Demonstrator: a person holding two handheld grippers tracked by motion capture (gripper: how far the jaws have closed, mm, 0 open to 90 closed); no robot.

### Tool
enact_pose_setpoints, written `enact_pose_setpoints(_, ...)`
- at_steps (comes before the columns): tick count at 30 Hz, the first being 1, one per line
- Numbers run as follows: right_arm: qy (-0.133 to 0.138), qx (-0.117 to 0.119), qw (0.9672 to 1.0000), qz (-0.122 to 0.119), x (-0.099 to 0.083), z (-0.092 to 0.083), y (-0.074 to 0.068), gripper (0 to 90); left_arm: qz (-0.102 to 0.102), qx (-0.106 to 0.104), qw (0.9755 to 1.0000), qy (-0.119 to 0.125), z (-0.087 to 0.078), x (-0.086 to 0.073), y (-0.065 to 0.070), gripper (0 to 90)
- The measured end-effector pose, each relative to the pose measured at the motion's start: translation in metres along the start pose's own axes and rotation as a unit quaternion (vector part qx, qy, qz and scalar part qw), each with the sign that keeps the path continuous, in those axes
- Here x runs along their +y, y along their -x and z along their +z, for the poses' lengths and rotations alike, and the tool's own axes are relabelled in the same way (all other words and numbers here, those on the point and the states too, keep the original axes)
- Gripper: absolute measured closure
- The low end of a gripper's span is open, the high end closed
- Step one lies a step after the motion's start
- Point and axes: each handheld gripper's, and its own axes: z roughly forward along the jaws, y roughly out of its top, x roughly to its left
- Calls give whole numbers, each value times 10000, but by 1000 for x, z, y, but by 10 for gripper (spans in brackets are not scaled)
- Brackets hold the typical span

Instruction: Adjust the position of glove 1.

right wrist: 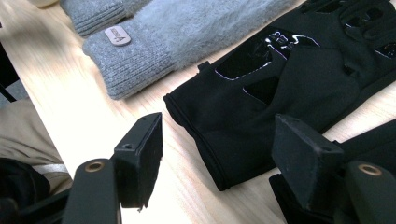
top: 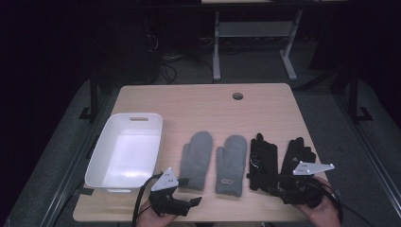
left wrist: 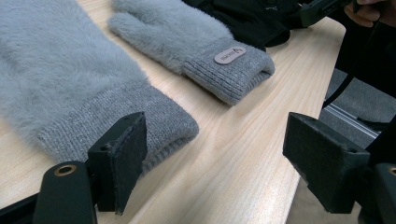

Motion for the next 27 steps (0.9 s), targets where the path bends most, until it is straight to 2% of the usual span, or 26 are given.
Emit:
enact_pose_setpoints(7, -16, 5, 10000, 10, 1, 2, 0, 333, -43, -58, 10000, 15, 1, -1, 0, 218)
enact_pose_setpoints(12, -28, 9, 10000, -63, 7, 4, -5, 328, 31, -21, 10000, 10, -1, -1, 2, 218)
enact_pose_setpoints(16, -133, -23, 9997, -178, 17, 8, -13, 327, 43, 41, 10000, 35, -3, -1, 1, 218)
enact_pose_setpoints(21, -227, 24, 9994, -241, 28, 12, -16, 320, 38, 62, 9999, 74, -4, -1, 1, 218)
enact_pose_setpoints(25, -374, 100, 9986, -370, 46, 18, -19, 315, -9, 71, 9999, 79, -5, -1, -2, 218)
enact_pose_setpoints(27, -382, 104, 9984, -397, 48, 19, -19, 315, -28, 77, 9999, 93, -5, -1, -2, 218)
